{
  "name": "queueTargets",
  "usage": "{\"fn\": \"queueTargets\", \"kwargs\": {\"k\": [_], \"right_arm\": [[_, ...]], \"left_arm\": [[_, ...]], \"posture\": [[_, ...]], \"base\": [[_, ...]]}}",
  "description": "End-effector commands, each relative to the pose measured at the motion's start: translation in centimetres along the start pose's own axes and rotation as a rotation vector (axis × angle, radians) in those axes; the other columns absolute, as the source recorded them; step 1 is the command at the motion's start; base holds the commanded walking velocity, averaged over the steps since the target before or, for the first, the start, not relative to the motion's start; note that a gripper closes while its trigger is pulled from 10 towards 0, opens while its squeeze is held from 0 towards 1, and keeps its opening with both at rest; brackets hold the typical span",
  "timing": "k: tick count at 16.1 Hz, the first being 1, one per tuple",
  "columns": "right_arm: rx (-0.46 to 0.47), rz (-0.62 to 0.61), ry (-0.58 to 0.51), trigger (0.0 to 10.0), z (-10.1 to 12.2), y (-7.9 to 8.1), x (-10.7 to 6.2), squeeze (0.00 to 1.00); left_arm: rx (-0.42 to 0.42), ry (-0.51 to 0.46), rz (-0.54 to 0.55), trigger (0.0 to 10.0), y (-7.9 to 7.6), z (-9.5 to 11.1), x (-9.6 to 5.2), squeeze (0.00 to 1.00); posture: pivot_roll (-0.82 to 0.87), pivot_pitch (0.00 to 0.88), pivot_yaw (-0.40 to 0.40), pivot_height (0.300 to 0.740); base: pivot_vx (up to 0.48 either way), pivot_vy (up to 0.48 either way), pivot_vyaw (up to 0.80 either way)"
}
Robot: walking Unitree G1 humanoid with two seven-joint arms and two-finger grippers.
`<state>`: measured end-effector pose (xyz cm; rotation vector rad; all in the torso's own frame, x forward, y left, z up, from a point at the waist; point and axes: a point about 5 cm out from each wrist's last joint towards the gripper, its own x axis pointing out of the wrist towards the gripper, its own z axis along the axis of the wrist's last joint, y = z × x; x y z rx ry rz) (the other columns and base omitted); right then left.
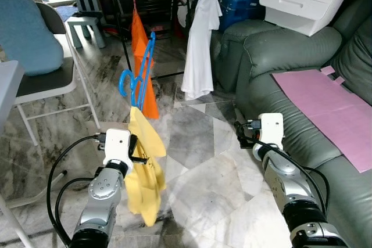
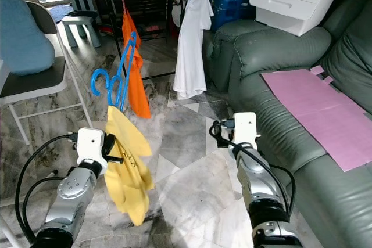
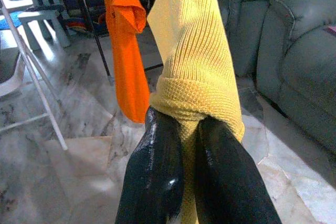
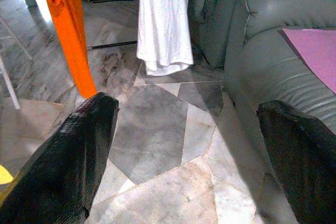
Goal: Hang hanger
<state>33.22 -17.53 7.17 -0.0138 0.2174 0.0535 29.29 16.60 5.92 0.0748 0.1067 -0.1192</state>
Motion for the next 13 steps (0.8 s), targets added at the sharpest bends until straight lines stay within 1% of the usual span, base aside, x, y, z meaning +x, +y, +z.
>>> {"fn": "queueTargets", "kwargs": {"k": [1, 13], "right_arm": [[0.003, -0.012, -0.008, 10.0, 0.37, -0.18, 0.04, 0.0], [0.003, -0.012, -0.008, 10.0, 0.37, -0.18, 0.04, 0.0]], "left_arm": [[0.005, -0.045, 0.016, 0.9, 0.44, 1.06, 0.19, 0.0], [0.005, -0.045, 0.016, 0.9, 0.44, 1.06, 0.19, 0.0]], "posture": [[-0.13, 0.021, 0.0, 0.74], [-0.13, 0.021, 0.0, 0.74]], "base": [[0.0, 0.0, 0.0], [0.0, 0.0, 0.0]]}}
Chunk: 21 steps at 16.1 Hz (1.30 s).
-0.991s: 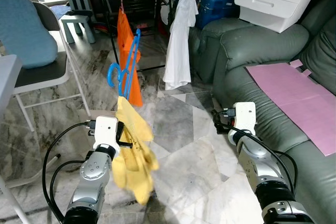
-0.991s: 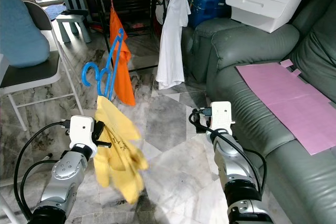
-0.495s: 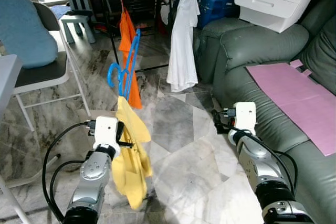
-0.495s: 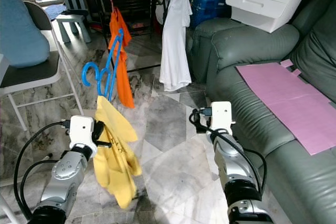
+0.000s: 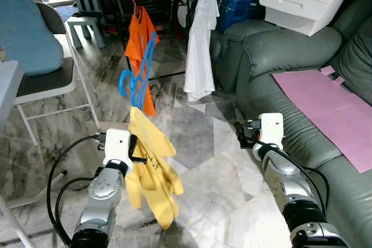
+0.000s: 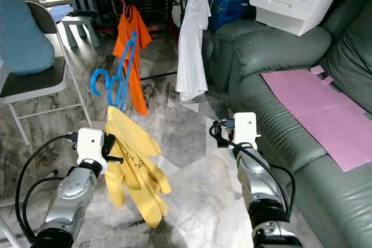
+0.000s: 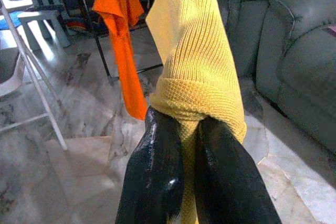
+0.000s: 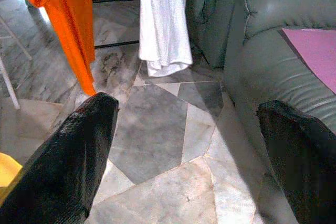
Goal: Hang hanger
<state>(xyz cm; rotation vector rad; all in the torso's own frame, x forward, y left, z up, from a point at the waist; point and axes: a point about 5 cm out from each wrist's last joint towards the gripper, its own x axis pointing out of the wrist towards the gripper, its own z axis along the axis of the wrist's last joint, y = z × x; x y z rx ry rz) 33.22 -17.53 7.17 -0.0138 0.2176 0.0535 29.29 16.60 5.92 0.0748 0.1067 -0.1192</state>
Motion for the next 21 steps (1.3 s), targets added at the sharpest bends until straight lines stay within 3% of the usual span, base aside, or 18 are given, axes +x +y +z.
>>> {"fn": "queueTargets", "kwargs": {"k": [1, 14, 15, 16, 17, 21], "right_arm": [[0.003, -0.012, -0.008, 10.0, 0.4, -0.2, 0.0, 0.0], [0.003, -0.012, -0.008, 10.0, 0.4, -0.2, 0.0, 0.0], [0.014, 0.01, 0.054, 10.0, -0.5, 0.8, -0.4, 0.0], [0.017, 0.061, 0.113, 10.0, -1.6, 2.2, -0.7, 0.0], [0.017, 0.074, 0.124, 10.0, -1.8, 2.4, -0.8, 0.0], [0.021, 0.079, 0.148, 10.0, -1.7, 2.1, -0.7, 0.0]], "left_arm": [[0.005, -0.045, 0.016, 0.9, 0.4, 1.1, 0.2, 0.0], [0.005, -0.045, 0.016, 0.9, 0.4, 1.1, 0.2, 0.0], [0.014, 0.001, 0.088, 10.0, 0.4, 0.7, 0.3, 0.0], [0.025, 0.051, 0.146, 10.0, 0.4, 0.2, 0.3, 0.0], [0.027, 0.06, 0.155, 10.0, 0.4, 0.1, 0.3, 0.0], [0.025, 0.061, 0.155, 10.0, 0.1, 0.2, 0.2, 0.0]], "posture": [[-0.13, 0.021, 0.0, 0.74], [-0.13, 0.021, 0.0, 0.74], [-0.12, 0.052, -0.003, 0.74], [-0.12, 0.05, -0.005, 0.74], [-0.12, 0.049, -0.006, 0.74], [-0.12, 0.045, -0.008, 0.74]], "base": [[0.0, 0.0, 0.0], [0.0, 0.0, 0.0], [0.0, 0.0, 0.0], [0.0, 0.0, 0.0], [0.0, 0.0, 0.0], [0.0, 0.0, 0.0]]}}
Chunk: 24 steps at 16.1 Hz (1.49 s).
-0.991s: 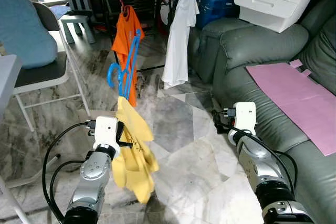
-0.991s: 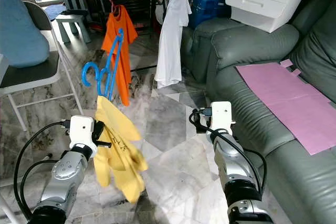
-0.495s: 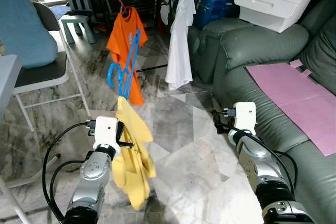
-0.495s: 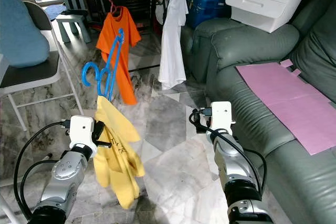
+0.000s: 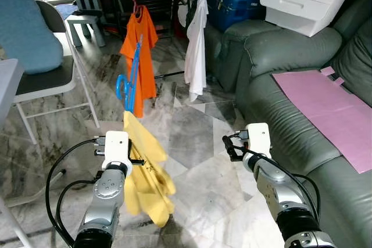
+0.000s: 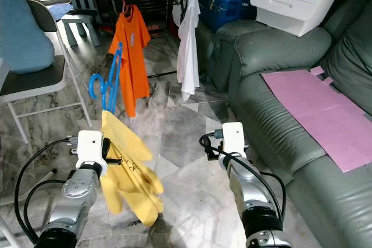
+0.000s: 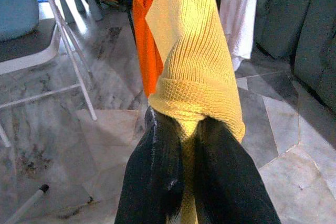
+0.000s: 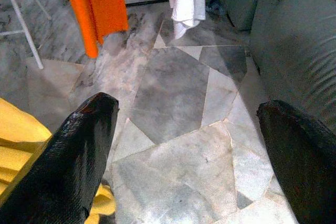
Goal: Hang hanger
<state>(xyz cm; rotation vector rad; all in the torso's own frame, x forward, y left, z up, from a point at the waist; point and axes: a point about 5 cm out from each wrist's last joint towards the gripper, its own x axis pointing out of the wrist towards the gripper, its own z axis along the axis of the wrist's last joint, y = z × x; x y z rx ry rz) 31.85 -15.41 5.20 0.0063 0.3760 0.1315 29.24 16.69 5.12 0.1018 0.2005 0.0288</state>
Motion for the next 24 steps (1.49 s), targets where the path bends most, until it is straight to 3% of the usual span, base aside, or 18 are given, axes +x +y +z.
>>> {"fn": "queueTargets", "kwargs": {"k": [1, 3, 5, 7, 8, 10, 12, 19, 21, 24], "right_arm": [[0.004, 0.0, -0.009, 10.0, 0.5, -0.1, 0.0, 0.0], [-0.02, -0.007, -0.002, 10.0, 0.7, -0.4, -0.3, 0.0], [-0.117, -0.017, -0.05, 10.0, 1.5, -0.8, -0.4, 0.0], [-0.134, 0.025, -0.088, 10.0, 2.7, -1.3, -0.2, 0.0], [-0.138, 0.019, -0.095, 10.0, 3.2, -1.8, 0.0, 0.0], [-0.174, 0.016, -0.149, 10.0, 4.4, -2.1, 0.2, 0.0], [-0.153, 0.052, -0.136, 10.0, 4.0, -2.0, 0.0, 0.0], [-0.153, 0.134, -0.109, 10.0, 3.2, -0.9, -0.3, 0.0], [-0.125, 0.214, -0.083, 10.0, 3.0, -0.8, -0.3, 0.0], [-0.097, 0.357, -0.103, 10.0, 5.6, 0.3, 0.5, 0.0]], "left_arm": [[0.01, -0.038, 0.013, 10.0, 0.0, 1.0, 0.1, 0.0], [0.027, -0.058, -0.01, 10.0, 0.5, 1.5, -0.4, 0.0], [0.017, -0.128, -0.14, 10.0, 0.5, 2.7, -0.9, 0.0], [0.194, -0.244, -0.344, 10.0, 0.7, 5.1, -1.1, 0.0], [0.227, -0.277, -0.38, 10.0, 1.0, 6.9, -0.5, 0.0], [0.342, -0.372, -0.49, 10.0, 0.2, 10.0, 0.2, 0.0], [0.388, -0.379, -0.613, 10.0, -1.2, 9.5, -0.5, 0.0], [0.45, -0.452, -0.744, 10.0, -1.6, 10.9, -1.7, 0.0], [0.48, -0.47, -0.817, 10.0, -1.6, 11.7, -2.1, 0.0], [0.566, -0.521, -0.921, 10.0, -2.5, 12.9, -1.7, 0.0]], "posture": [[-0.12, 0.045, -0.008, 0.74], [-0.12, 0.047, -0.01, 0.74], [-0.12, 0.05, -0.01, 0.74], [-0.11, 0.054, -0.009, 0.74], [-0.1, 0.057, -0.006, 0.74], [-0.1, 0.08, 0.005, 0.74], [-0.1, 0.096, 0.016, 0.74], [-0.09, 0.114, 0.021, 0.74], [-0.09, 0.067, 0.023, 0.74], [-0.09, 0.025, 0.037, 0.74]], "base": [[0.0, 0.0, 0.0], [0.0, 0.0, 0.0], [0.0, 0.0, 0.0], [0.0, 0.0, 0.0], [0.0, 0.0, 0.0], [0.0, 0.0, 0.0], [0.0, 0.0, 0.0], [0.0, 0.0, 0.0], [0.0, 0.0, 0.0], [0.0, 0.0, 0.0]]}}
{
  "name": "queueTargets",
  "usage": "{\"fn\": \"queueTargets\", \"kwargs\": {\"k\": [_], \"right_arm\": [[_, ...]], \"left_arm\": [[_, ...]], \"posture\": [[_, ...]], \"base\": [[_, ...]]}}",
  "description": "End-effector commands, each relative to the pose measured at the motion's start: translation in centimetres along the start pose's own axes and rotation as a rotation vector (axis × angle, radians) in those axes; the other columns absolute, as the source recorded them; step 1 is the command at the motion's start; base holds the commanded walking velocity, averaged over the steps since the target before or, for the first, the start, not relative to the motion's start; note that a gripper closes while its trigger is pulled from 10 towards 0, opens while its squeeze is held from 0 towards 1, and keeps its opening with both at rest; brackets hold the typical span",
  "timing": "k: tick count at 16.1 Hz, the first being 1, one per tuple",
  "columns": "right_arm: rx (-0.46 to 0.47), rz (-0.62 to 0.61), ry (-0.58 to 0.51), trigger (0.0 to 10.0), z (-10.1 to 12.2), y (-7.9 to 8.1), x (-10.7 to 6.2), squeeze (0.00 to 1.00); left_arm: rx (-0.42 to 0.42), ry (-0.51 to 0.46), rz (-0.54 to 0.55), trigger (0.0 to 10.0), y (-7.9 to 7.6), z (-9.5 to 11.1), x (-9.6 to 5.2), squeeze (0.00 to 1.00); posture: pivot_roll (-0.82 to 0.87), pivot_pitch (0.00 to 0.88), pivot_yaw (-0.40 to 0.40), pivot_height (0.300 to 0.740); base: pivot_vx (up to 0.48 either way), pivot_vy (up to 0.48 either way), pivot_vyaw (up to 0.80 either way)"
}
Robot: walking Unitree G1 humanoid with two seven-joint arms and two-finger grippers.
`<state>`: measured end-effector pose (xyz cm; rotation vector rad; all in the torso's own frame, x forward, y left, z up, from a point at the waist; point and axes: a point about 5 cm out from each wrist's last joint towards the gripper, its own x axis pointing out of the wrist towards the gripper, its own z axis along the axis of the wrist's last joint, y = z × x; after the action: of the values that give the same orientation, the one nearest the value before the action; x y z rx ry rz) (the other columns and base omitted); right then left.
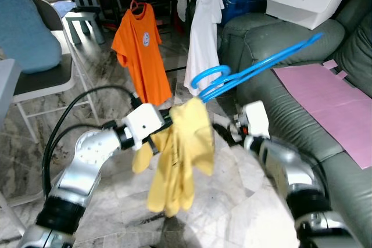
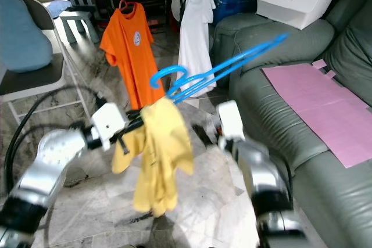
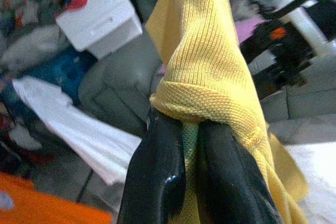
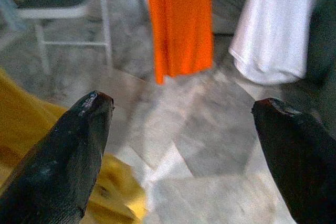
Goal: Hang hanger
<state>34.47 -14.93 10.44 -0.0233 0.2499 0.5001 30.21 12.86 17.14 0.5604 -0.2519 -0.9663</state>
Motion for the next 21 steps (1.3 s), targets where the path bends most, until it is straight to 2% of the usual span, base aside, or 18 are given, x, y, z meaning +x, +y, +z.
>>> {"fn": "queueTargets", "kwargs": {"k": [1, 2, 3, 4, 6, 9, 10, 15, 18, 19, 20, 21], "right_arm": [[0.012, 0.04, 0.011, 10.0, 0.0, 0.2, 0.0, 0.0], [0.036, 0.127, 0.017, 10.0, 0.0, 0.8, -0.2, 0.0], [0.048, 0.155, 0.017, 10.0, -0.1, 1.1, -0.3, 0.0], [0.074, 0.27, 0.02, 10.0, -0.1, 2.2, -0.7, 0.0], [0.041, 0.38, 0.05, 10.0, -0.5, 3.1, -1.4, 0.0], [0.021, 0.335, 0.07, 10.0, -0.8, 2.5, -1.3, 0.0], [0.021, 0.286, 0.096, 10.0, -1.2, 2.2, -1.0, 0.0], [0.01, 0.207, 0.184, 10.0, -3.2, 2.3, -0.5, 0.0], [0.01, 0.147, 0.24, 10.0, -4.6, 1.7, -0.5, 0.0], [0.009, 0.143, 0.242, 10.0, -4.7, 1.6, -0.6, 0.0], [0.011, 0.113, 0.255, 3.1, -4.9, 1.0, -0.9, 0.0], [0.015, 0.08, 0.254, 0.0, -4.9, 0.1, -1.4, 0.0]], "left_arm": [[0.039, -0.03, -0.026, 10.0, 0.4, 0.7, 0.1, 0.0], [0.064, -0.052, -0.045, 10.0, 0.7, 1.3, 0.7, 0.0], [0.068, -0.058, -0.044, 10.0, 0.7, 1.4, 0.9, 0.0], [0.11, -0.061, -0.035, 10.0, 0.8, 1.2, 1.3, 0.0], [0.115, -0.069, -0.008, 10.0, 1.1, 1.0, 1.8, 0.0], [0.111, -0.118, -0.012, 10.0, 0.9, 1.9, 2.5, 0.0], [0.093, -0.17, -0.005, 10.0, 1.2, 3.2, 2.9, 0.0], [0.013, -0.308, 0.086, 10.0, 3.5, 7.2, 3.1, 0.0], [-0.036, -0.41, 0.146, 10.0, 5.3, 10.6, 2.8, 0.0], [-0.039, -0.415, 0.152, 10.0, 5.5, 10.8, 2.7, 0.0], [-0.024, -0.398, 0.172, 10.0, 6.1, 10.6, 2.4, 0.0], [-0.023, -0.361, 0.194, 10.0, 6.5, 9.7, 1.9, 0.0]], "posture": [[-0.09, 0.022, 0.039, 0.74], [-0.09, 0.019, 0.042, 0.74], [-0.09, 0.018, 0.041, 0.74], [-0.09, 0.016, 0.04, 0.74], [-0.1, 0.014, 0.043, 0.74], [-0.1, 0.013, 0.044, 0.74], [-0.1, 0.016, 0.042, 0.74], [-0.09, 0.029, 0.029, 0.74], [-0.08, 0.037, 0.017, 0.74], [-0.08, 0.037, 0.017, 0.74], [-0.08, 0.039, 0.014, 0.74], [-0.09, 0.04, 0.013, 0.74]], "base": [[0.0, 0.0, 0.0], [0.0, 0.0, 0.0], [0.0, 0.0, 0.0], [0.0, 0.0, 0.0], [0.0, 0.0, 0.0], [0.0, 0.0, 0.0], [0.0, 0.0, 0.0], [0.0, 0.0, 0.0], [0.0, 0.0, 0.0], [0.0, 0.0, 0.0], [0.0, 0.0, 0.0], [0.0, 0.0, 0.0]]}}
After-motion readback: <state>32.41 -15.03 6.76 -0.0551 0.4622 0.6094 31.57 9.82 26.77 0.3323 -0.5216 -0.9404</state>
